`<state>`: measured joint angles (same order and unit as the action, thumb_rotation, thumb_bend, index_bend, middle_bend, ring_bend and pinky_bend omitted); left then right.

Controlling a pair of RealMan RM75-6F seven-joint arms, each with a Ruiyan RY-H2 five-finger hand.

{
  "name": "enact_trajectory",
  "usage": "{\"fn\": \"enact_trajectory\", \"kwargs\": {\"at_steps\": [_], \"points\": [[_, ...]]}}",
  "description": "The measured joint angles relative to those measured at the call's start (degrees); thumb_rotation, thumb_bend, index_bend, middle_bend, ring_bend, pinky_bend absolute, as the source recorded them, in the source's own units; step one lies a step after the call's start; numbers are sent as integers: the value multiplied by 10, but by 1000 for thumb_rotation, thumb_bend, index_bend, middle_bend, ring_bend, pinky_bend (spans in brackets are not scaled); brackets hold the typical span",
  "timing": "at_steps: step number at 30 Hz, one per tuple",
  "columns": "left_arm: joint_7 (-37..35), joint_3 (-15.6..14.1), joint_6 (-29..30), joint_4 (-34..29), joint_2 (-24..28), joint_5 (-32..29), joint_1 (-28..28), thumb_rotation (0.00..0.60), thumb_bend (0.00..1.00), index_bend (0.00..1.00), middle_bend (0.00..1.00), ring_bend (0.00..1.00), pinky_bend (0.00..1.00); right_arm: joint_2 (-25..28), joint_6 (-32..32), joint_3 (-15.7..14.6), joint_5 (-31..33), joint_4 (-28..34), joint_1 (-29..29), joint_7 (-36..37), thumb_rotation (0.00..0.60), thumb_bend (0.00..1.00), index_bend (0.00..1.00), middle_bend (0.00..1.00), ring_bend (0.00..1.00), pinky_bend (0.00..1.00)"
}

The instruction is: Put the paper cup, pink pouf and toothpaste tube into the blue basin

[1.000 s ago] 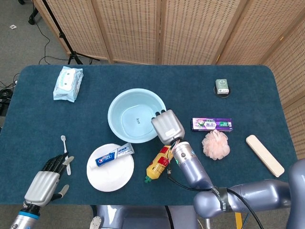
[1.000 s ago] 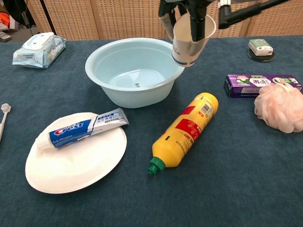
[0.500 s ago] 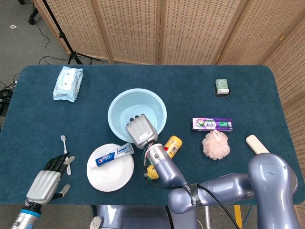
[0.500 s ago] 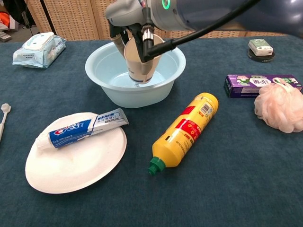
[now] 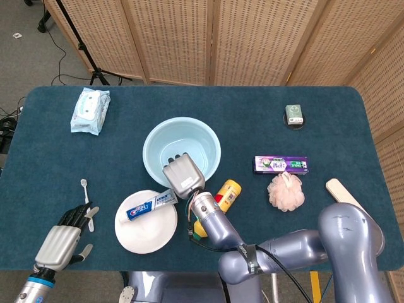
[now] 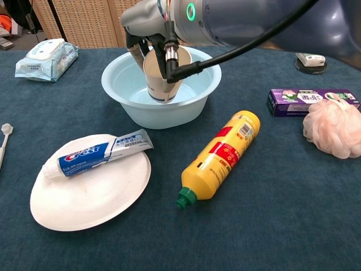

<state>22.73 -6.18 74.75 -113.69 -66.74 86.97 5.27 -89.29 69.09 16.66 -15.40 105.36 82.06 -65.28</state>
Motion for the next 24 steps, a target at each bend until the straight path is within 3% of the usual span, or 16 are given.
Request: {"fn": "enact_trajectory", "kwargs": {"at_steps": [14, 17, 19, 22, 24], "points": [[1, 3, -9, 7, -5, -20, 6, 600, 330, 5, 0, 0, 106, -26, -30, 3, 7, -57, 21, 8, 600, 229, 626, 307, 366, 455], [1, 3, -11, 9, -6, -23, 8, 600, 329, 5, 0, 0, 106, -28, -37, -1, 11, -61, 22, 10, 600, 208, 454, 123, 174, 445], [1, 3, -11, 9, -7, -23, 9, 600, 328, 5, 0, 0, 106, -27, -41, -5, 8, -62, 22, 12, 600, 193, 257, 11, 24, 376], [2, 2, -11, 8, -7, -23, 9, 600, 327, 5, 0, 0, 106, -22, -41, -10, -4, -60, 18, 16, 600, 163, 92, 0, 0, 295], [3, 1, -10, 8, -8, -21, 9, 600, 327, 5, 0, 0, 106, -18, -38, -13, -14, -56, 16, 20, 600, 156, 36, 0, 0, 279]]}}
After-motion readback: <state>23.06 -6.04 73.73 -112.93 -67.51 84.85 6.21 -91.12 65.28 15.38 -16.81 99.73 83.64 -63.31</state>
